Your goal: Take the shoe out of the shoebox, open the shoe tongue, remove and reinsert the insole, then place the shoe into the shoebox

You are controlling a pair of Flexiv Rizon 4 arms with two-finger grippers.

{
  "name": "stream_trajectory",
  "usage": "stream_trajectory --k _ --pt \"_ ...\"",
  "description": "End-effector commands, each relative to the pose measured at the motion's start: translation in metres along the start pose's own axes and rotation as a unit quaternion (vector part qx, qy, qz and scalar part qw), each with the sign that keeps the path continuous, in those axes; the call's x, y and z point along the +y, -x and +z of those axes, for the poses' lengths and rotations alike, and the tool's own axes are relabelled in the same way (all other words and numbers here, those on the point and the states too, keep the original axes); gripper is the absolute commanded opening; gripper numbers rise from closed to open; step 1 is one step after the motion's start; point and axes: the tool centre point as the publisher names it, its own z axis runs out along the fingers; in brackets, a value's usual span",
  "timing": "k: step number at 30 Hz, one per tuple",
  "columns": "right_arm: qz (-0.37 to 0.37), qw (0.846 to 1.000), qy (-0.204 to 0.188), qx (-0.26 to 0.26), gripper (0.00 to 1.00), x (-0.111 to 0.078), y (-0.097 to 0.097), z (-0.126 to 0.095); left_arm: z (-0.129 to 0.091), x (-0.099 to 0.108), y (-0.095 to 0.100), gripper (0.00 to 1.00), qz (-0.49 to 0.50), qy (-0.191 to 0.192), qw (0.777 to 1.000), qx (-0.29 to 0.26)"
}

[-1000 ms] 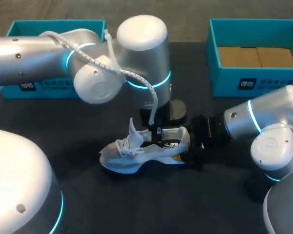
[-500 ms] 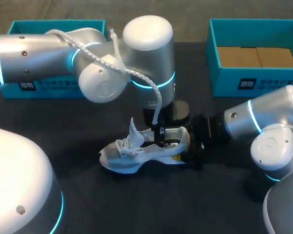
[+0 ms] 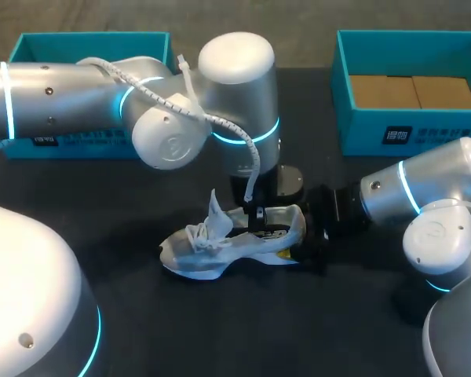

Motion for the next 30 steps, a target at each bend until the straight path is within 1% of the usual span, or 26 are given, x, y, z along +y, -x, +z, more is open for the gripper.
stream_trajectory --k 1,4,9,14,19,20,21,23,24,25,27,30 --pt "0.0 1.0 -0.001 -0.001 0.0 -0.001 -0.002 0.004 0.012 -0.005 0.003 0.0 0.004 0.005 1.0 0.012" --pt "0.0 1.0 -0.001 -0.001 0.0 -0.001 -0.002 0.004 0.019 -0.005 0.0 0.0 0.01 0.005 1.0 0.021" --pt "0.0 1.0 -0.001 -0.001 0.0 -0.001 -0.002 0.004 0.025 -0.005 -0.007 0.0 0.019 -0.006 0.999 0.029" --pt "0.0 1.0 -0.001 -0.001 0.0 -0.001 -0.002 0.004 0.027 -0.004 -0.013 0.0 0.031 -0.018 0.998 0.047" --pt "0.0 1.0 -0.001 -0.001 0.0 -0.001 -0.002 0.004 0.03 -0.002 -0.016 0.0 0.029 -0.017 0.998 0.051" --pt "0.0 1.0 -0.001 -0.001 0.0 -0.001 -0.002 0.004 0.031 -0.002 -0.016 0.03 0.028 -0.016 0.998 0.053" --pt "0.0 1.0 -0.001 -0.001 0.0 -0.001 -0.002 0.004 0.033 -0.001 -0.016 0.11 0.028 -0.015 0.998 0.053" --pt "0.0 1.0 -0.001 -0.001 0.0 -0.001 -0.002 0.004 0.036 -0.001 -0.016 0.13 0.028 -0.013 0.998 0.054" --pt "0.0 1.0 -0.001 -0.001 0.0 -0.001 -0.002 0.004 0.037 -0.001 -0.016 0.18 0.028 -0.011 0.998 0.053" --pt "0.0 1.0 -0.001 -0.001 0.0 -0.001 -0.002 0.004 0.038 -0.001 -0.016 0.34 0.03 -0.008 0.998 0.05" --pt "0.0 1.0 -0.001 -0.001 0.0 -0.001 -0.002 0.004 0.04 -0.001 -0.015 0.4 0.031 -0.007 0.998 0.048" --pt "0.0 1.0 -0.001 -0.001 0.0 -0.001 -0.002 0.004 0.042 0.0 -0.014 0.41 0.032 -0.003 0.998 0.048"
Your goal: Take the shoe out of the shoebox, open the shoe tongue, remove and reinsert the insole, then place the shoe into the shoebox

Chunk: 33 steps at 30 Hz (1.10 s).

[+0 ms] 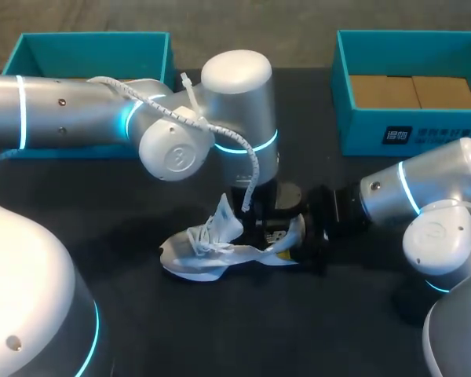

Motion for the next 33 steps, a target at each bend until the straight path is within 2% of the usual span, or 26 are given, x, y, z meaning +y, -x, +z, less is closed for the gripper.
stream_trajectory --k 1,4,17,19,21,22,26,33 --pt "0.001 1.0 -0.001 -0.002 0.0 -0.001 0.0 0.004 0.008 -0.002 -0.002 0.41 0.002 0.005 1.0 -0.002" --pt "0.001 1.0 -0.001 -0.002 0.0 -0.001 0.0 0.004 0.011 0.0 0.0 0.37 0.002 0.009 1.0 -0.007" --pt "0.001 1.0 -0.001 -0.002 0.0 -0.001 0.0 0.004 0.028 0.012 0.018 0.33 -0.011 0.047 0.997 -0.055" --pt "0.001 1.0 -0.001 -0.002 0.0 -0.001 0.0 0.004 0.032 0.014 0.02 0.27 -0.012 0.053 0.997 -0.062" --pt "0.001 1.0 -0.001 -0.002 0.0 -0.001 0.0 0.004 0.035 0.016 0.021 0.06 -0.013 0.054 0.996 -0.068" --pt "0.001 1.0 -0.001 -0.002 0.0 -0.001 0.0 0.004 0.036 0.017 0.023 0.0 -0.014 0.057 0.996 -0.067" --pt "0.001 1.0 -0.001 -0.002 0.0 -0.001 0.0 0.004 0.03 0.022 0.023 0.0 -0.017 0.056 0.995 -0.075" --pt "0.001 1.0 -0.001 -0.002 0.0 -0.001 0.0 0.004 0.007 0.029 0.018 0.0 -0.016 0.045 0.995 -0.087"
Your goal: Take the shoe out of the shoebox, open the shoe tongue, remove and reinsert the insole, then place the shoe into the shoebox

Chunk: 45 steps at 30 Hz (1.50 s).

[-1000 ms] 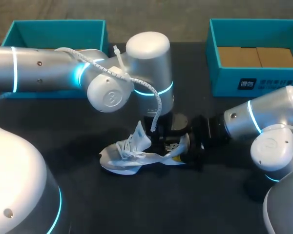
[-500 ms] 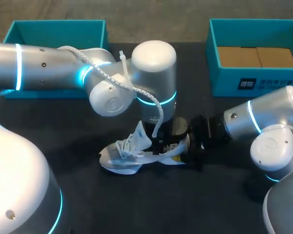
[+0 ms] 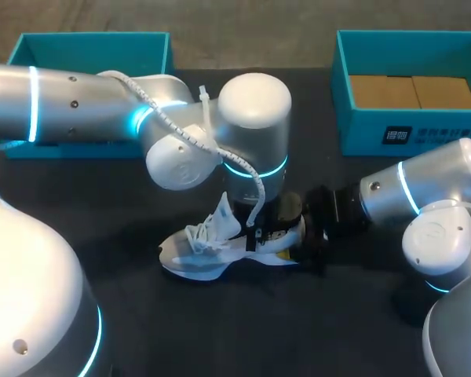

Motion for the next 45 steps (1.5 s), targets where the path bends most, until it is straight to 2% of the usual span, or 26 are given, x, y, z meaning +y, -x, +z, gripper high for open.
stream_trajectory --k 1,8,16,23,34,45 --pt "0.0 1.0 -0.001 -0.001 0.0 -0.001 -0.001 0.003 -0.005 0.014 0.0 0.0 0.0 -0.018 1.0 -0.006" --pt "0.0 1.0 -0.001 -0.001 0.0 -0.001 -0.001 0.003 -0.027 0.02 0.002 0.0 0.003 -0.037 0.999 -0.003" --pt "0.0 1.0 -0.001 -0.001 0.0 -0.001 -0.001 0.003 -0.041 0.02 0.009 0.0 0.015 -0.061 0.998 0.008" --pt "0.0 1.0 -0.001 -0.001 0.0 -0.001 -0.001 0.003 -0.047 0.022 0.011 0.0 0.03 -0.084 0.996 0.02" --pt "0.0 1.0 -0.001 -0.001 0.0 -0.001 -0.001 0.003 -0.059 0.031 0.005 0.0 0.068 -0.149 0.985 0.051" --pt "0.0 1.0 -0.001 -0.001 0.0 -0.001 -0.001 0.003 -0.07 0.031 0.003 0.0 0.087 -0.175 0.979 0.051"
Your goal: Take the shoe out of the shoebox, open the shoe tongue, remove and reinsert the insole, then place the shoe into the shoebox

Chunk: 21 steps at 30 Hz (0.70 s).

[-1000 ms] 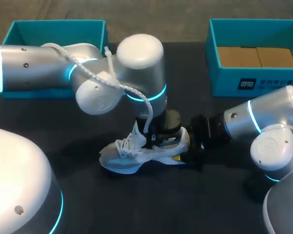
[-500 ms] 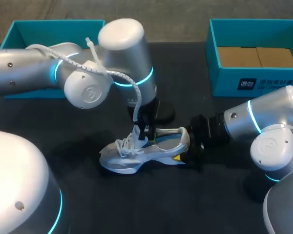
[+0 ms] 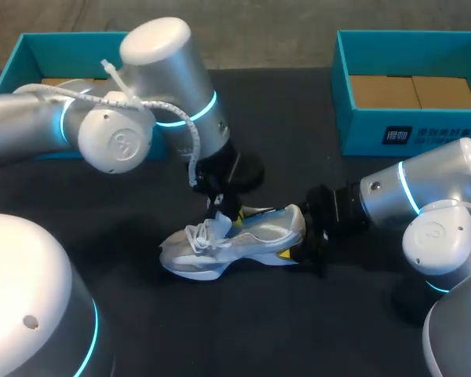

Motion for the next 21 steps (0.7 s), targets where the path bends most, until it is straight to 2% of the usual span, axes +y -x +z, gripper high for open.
stream_trajectory --k 1,6,21 --pt "0.0 1.0 -0.001 -0.001 0.0 -0.001 -0.001 0.003 -0.005 0.002 -0.002 0.0 0.007 -0.024 1.0 -0.005" --pt "0.0 1.0 -0.001 -0.001 0.0 -0.001 -0.001 0.003 -0.013 -0.006 -0.003 0.0 0.025 -0.046 0.999 -0.012" --pt "0.0 1.0 -0.001 -0.001 0.0 -0.001 -0.001 0.003 -0.022 -0.03 0.007 0.0 0.056 -0.059 0.997 -0.018"
